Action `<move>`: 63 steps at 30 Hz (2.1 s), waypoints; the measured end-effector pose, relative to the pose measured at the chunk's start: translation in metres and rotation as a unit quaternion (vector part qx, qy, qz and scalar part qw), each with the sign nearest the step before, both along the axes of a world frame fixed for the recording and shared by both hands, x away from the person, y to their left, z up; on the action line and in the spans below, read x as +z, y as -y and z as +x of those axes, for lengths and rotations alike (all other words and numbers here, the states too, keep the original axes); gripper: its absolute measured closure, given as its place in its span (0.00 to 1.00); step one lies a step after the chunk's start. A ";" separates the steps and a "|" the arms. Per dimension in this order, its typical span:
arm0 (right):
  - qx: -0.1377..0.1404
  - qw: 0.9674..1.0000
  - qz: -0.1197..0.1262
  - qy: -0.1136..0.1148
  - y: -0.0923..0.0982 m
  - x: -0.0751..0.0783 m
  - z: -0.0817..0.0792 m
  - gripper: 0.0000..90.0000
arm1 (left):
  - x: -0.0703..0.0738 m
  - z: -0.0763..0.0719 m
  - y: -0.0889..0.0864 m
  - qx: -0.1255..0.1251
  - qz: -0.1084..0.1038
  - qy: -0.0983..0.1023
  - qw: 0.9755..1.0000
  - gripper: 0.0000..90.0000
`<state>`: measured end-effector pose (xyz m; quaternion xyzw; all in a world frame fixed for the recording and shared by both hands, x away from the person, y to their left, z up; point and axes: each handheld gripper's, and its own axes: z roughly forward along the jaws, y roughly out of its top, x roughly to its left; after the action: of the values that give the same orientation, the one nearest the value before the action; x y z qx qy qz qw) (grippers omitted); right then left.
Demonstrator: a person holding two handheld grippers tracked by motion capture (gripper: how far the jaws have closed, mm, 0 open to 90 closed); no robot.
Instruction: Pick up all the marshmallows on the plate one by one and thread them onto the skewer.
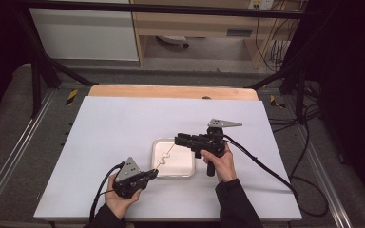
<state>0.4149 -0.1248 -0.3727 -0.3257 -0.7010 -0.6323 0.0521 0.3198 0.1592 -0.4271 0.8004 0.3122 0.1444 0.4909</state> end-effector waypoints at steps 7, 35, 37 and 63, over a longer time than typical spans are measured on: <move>0.008 1.000 0.001 -0.006 -0.003 -0.004 0.000 0.78 | 0.000 0.000 0.000 -0.001 0.000 0.002 1.000 0.98; 0.021 0.999 0.018 -0.022 -0.014 -0.017 -0.010 0.85 | -0.003 -0.001 0.002 -0.010 0.007 0.001 1.000 0.98; 0.021 0.999 0.023 -0.021 -0.015 -0.017 -0.011 0.85 | -0.003 -0.001 0.002 -0.008 0.005 0.004 1.000 0.98; 0.010 1.000 0.020 -0.010 -0.021 -0.025 -0.021 0.87 | -0.003 -0.002 0.003 -0.007 -0.002 0.001 1.000 0.99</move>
<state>0.3939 -0.1037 -0.3974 -0.3241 -0.6907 -0.6424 0.0719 0.3174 0.1558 -0.4301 0.8017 0.3064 0.1411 0.4935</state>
